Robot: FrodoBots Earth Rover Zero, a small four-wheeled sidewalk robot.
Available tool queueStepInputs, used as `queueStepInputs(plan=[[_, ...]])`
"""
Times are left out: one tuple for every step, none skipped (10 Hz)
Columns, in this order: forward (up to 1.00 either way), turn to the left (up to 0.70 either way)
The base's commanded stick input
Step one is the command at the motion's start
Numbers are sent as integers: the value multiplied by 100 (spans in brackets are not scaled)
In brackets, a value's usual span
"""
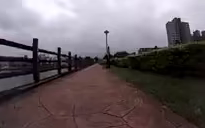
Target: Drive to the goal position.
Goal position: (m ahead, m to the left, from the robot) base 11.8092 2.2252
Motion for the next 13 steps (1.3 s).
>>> queueStepInputs(plan=[[100,0],[100,0],[100,0],[100,0],[100,0],[100,0],[100,0],[100,0],[100,0],[100,0],[100,0],[100,0],[100,0]])
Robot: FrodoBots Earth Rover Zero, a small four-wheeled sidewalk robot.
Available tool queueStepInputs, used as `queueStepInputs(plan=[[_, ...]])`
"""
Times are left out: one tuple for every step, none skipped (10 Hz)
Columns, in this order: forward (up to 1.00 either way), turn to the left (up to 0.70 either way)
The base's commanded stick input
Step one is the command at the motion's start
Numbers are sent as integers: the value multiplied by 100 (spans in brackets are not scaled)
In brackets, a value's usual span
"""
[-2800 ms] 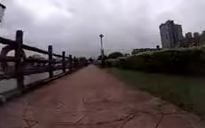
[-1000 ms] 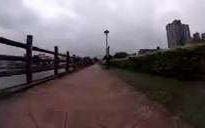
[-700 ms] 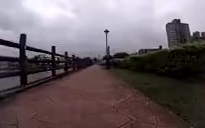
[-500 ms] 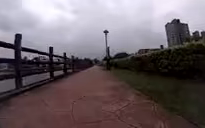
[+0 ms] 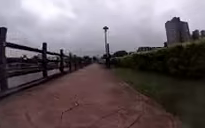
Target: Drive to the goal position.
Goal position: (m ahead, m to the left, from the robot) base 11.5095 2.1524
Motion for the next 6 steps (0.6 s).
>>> queueStepInputs(plan=[[100,0],[100,0],[100,0],[100,0],[100,40],[100,40]])
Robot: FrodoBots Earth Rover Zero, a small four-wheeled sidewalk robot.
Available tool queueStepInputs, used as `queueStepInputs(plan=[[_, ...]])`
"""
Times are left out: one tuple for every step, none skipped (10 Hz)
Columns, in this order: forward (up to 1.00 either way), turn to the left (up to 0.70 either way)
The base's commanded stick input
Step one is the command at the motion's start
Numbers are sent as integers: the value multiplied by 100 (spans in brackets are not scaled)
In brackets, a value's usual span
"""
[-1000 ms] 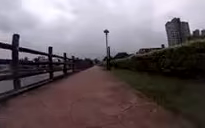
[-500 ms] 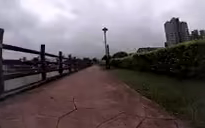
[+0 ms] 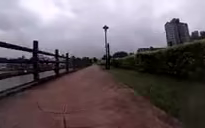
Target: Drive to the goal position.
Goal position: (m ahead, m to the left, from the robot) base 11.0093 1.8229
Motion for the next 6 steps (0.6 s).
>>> queueStepInputs(plan=[[100,10],[100,0],[100,0],[100,0],[100,0],[100,0]])
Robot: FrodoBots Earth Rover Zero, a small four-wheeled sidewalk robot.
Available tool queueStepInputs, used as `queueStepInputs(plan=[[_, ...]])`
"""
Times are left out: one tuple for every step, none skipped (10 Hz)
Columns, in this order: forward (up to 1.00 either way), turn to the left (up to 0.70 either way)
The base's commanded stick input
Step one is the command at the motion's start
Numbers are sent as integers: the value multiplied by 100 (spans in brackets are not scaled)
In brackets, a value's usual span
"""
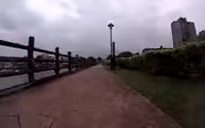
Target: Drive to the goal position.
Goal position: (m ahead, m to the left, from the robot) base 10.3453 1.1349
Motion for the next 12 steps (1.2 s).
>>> queueStepInputs(plan=[[100,0],[100,0],[100,0],[100,0],[100,0],[100,0],[100,0],[100,0],[100,0],[100,0],[100,17],[100,40]])
